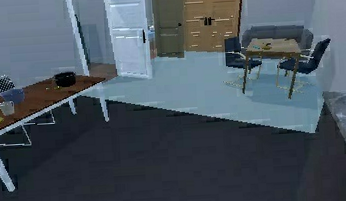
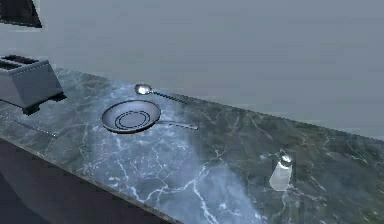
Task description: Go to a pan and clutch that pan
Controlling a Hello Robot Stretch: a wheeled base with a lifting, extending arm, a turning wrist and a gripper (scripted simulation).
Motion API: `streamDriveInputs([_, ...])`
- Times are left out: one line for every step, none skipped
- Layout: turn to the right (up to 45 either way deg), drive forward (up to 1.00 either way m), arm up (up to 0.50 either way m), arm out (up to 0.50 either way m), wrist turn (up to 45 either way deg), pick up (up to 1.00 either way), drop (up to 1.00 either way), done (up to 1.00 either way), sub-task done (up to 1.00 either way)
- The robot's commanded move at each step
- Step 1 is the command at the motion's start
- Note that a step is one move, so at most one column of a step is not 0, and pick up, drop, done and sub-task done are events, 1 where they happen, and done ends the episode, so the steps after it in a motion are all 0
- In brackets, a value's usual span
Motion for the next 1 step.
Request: streamDriveInputs([-12.0,0.00,0.00,0.00,0.0,0.00,0.00,0.00,0.00])
